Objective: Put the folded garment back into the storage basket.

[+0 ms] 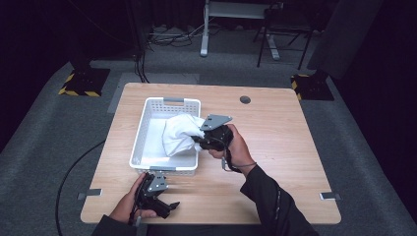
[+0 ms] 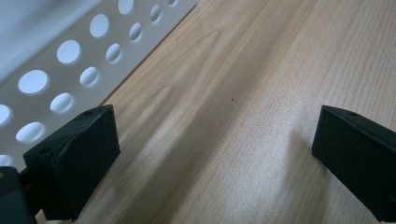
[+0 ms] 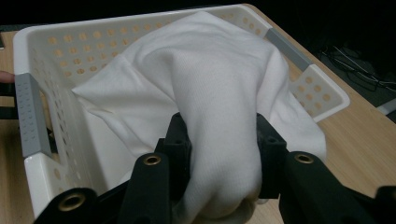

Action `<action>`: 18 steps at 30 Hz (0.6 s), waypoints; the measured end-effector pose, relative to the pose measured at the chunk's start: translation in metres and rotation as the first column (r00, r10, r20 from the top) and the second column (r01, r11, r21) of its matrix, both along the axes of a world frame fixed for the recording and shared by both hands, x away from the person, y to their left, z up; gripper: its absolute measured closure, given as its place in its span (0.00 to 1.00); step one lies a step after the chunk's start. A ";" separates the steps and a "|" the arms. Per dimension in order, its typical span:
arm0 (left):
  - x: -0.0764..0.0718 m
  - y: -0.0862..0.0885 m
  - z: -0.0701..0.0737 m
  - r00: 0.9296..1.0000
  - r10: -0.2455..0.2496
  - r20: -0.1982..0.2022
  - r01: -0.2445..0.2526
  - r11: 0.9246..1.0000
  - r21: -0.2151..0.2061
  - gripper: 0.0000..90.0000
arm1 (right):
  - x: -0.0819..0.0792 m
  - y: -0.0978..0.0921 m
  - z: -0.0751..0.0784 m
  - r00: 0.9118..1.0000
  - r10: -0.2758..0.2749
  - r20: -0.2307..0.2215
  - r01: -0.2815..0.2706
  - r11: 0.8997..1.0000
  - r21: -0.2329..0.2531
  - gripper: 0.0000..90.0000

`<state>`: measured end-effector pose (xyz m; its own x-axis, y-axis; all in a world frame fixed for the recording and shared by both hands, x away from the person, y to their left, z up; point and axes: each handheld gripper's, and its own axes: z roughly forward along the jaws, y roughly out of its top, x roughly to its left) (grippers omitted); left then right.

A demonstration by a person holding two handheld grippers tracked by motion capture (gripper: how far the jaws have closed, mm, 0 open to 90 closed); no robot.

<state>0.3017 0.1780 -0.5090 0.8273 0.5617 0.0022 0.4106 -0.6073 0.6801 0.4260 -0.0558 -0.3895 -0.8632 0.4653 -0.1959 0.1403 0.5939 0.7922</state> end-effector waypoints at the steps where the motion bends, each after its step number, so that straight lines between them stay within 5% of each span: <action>1: 0.000 0.000 0.000 1.000 0.000 0.000 0.000 1.000 0.000 0.01 | 0.000 0.000 0.000 1.000 0.000 0.000 0.000 1.000 0.000 0.73; 18: 0.000 0.000 0.000 1.000 0.000 0.000 0.000 1.000 0.000 0.01 | 0.002 0.026 -0.013 0.999 -0.001 -0.040 0.001 1.000 -0.008 0.73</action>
